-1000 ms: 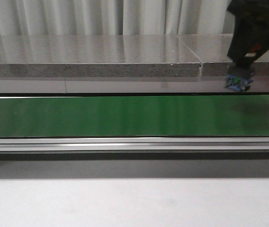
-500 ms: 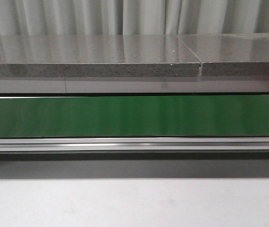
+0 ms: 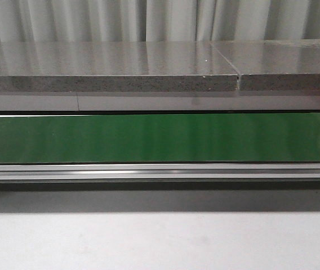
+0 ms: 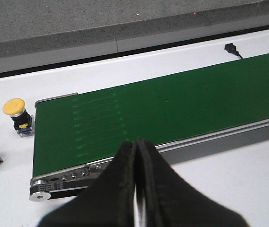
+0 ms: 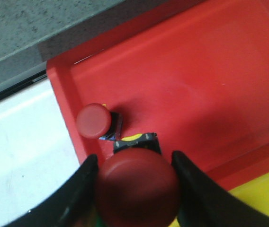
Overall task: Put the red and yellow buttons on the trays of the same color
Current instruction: 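Lower the red button into the red tray and open the right gripper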
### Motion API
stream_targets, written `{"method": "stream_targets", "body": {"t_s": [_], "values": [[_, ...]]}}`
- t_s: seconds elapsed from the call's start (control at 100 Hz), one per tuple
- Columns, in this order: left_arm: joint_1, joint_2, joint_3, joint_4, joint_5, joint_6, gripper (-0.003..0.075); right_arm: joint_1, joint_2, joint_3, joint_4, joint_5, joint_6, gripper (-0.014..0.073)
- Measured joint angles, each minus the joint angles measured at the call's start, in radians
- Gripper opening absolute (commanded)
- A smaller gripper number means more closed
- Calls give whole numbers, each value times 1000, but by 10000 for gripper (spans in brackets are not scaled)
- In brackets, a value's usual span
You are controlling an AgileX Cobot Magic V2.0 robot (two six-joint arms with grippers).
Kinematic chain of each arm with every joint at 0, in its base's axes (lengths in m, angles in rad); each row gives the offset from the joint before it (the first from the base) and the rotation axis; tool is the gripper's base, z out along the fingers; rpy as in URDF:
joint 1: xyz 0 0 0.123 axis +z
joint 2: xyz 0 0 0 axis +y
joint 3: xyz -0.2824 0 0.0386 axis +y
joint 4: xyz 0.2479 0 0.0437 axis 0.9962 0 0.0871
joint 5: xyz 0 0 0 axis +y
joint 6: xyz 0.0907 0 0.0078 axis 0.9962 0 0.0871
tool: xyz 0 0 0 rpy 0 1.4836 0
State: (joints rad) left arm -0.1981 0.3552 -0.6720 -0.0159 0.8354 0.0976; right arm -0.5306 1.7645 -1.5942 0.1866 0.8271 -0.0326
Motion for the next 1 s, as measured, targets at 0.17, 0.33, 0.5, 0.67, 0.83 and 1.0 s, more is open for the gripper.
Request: {"method": "stream_targets", "body": {"t_s": [0.17, 0.33, 0.5, 0.67, 0.83, 1.0], "values": [[0, 0, 0, 0, 0, 0, -21, -8, 105, -67, -6, 0, 13, 163], [0, 0, 0, 0, 0, 0, -21, -8, 193, -91, -2, -36, 15, 163], [0, 0, 0, 0, 0, 0, -21, -8, 258, -91, 19, -111, 17, 163], [0, 0, 0, 0, 0, 0, -21, -8, 317, -91, 51, -161, 18, 163], [0, 0, 0, 0, 0, 0, -21, -8, 363, -91, 69, -192, 18, 164], [0, 0, 0, 0, 0, 0, -21, -8, 367, -91, 90, -215, 18, 202]]}}
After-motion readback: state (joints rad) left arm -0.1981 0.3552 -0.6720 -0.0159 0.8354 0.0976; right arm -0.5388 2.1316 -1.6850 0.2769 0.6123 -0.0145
